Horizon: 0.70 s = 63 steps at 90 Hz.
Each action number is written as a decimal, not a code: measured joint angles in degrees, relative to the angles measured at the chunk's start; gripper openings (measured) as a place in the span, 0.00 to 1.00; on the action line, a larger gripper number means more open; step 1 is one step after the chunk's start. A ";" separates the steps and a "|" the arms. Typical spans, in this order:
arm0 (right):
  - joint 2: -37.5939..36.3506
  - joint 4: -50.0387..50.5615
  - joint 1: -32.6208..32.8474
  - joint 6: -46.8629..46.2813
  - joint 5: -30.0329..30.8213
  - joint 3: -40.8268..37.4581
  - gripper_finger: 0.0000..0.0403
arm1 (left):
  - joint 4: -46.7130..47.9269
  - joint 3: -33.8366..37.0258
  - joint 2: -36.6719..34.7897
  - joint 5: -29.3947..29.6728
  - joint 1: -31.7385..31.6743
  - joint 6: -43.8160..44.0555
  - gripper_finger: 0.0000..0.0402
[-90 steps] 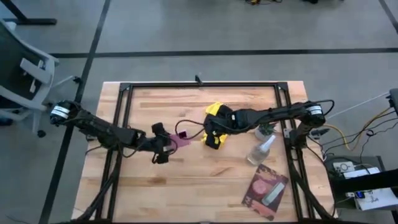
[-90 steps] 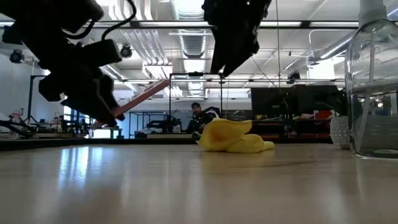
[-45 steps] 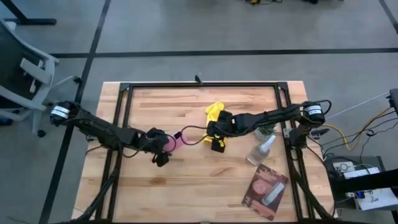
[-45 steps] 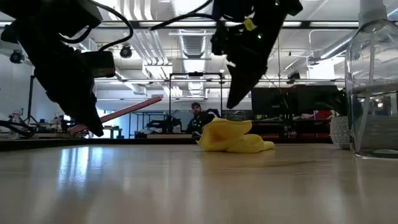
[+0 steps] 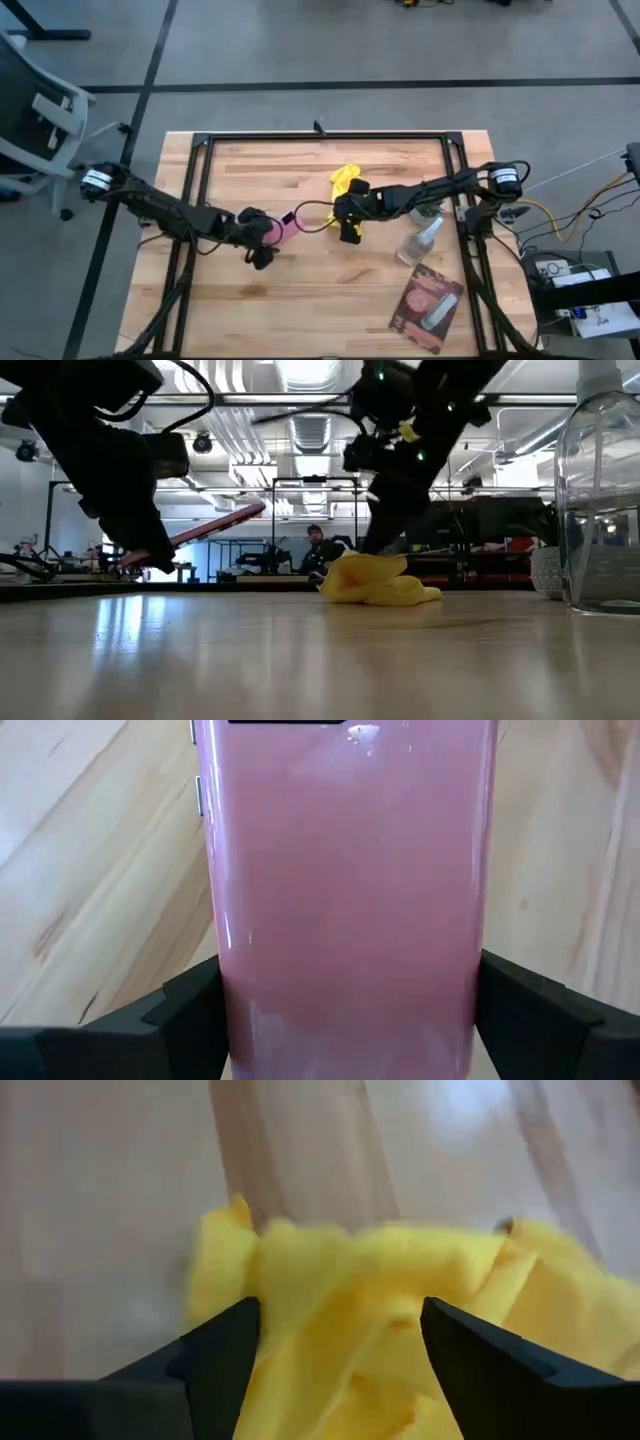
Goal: Apply microfiber cloth
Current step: Wipe the back of the pink cellphone with a microfiber cloth
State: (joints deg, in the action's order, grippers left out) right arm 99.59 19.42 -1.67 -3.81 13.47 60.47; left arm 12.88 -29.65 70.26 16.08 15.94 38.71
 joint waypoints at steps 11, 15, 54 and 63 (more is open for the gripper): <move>-0.02 -4.37 -0.96 -1.07 -2.61 -2.73 0.55 | -1.50 0.04 0.40 1.13 0.00 -0.69 0.79; -0.02 -6.28 -1.00 -1.14 -3.46 -3.90 0.52 | -2.25 0.04 1.02 1.33 0.00 -0.73 0.79; 0.35 -14.07 -0.07 -1.73 -3.59 -5.52 0.03 | -6.49 -1.63 11.94 0.31 -0.13 -3.15 0.79; 0.28 -15.90 1.74 0.39 -4.80 -2.08 0.01 | -6.02 -2.75 13.29 -1.40 -0.47 -4.75 0.79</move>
State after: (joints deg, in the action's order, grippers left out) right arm 99.88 3.51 0.07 -3.43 8.67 58.39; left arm 6.86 -32.40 83.55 14.67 15.47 33.96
